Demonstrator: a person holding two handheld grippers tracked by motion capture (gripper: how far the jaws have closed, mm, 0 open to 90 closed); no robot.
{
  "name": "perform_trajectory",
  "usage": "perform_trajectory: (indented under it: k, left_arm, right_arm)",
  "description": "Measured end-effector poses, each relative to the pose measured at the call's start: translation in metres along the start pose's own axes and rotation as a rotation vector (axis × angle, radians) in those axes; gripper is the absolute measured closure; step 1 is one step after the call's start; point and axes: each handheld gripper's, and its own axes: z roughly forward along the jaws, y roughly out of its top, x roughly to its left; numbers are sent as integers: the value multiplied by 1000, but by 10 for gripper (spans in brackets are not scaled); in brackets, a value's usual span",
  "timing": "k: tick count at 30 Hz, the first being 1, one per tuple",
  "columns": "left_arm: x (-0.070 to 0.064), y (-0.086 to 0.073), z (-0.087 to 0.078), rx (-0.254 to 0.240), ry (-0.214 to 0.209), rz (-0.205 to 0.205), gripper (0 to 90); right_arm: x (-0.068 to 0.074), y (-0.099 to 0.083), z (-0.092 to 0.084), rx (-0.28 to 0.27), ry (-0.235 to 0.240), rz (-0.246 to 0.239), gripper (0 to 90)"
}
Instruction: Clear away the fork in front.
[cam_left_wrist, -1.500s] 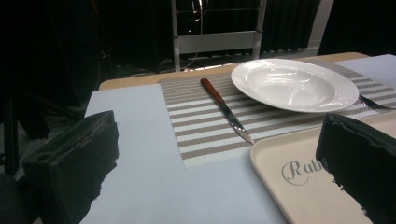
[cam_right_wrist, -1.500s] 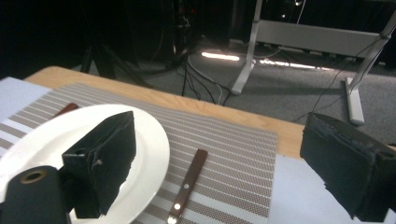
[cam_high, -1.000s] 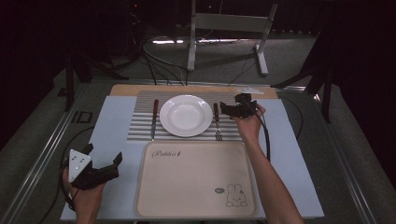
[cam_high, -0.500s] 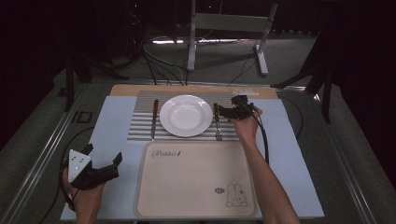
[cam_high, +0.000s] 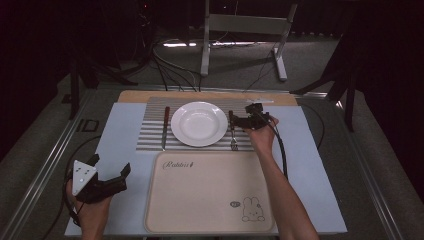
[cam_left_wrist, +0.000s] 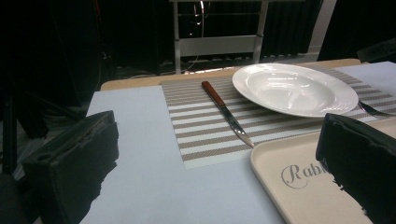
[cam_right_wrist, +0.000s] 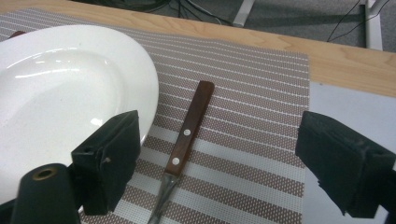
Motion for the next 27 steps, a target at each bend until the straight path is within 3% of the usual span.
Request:
perform_trajectory:
  k: [14, 27]
  left_arm:
    - [2, 0, -2, -10, 6, -9, 0]
    - [2, 0, -3, -17, 11, -17, 0]
  right_arm:
    - [7, -10, 19, 62, 10, 3, 173]
    - [11, -16, 31, 94, -7, -11, 300]
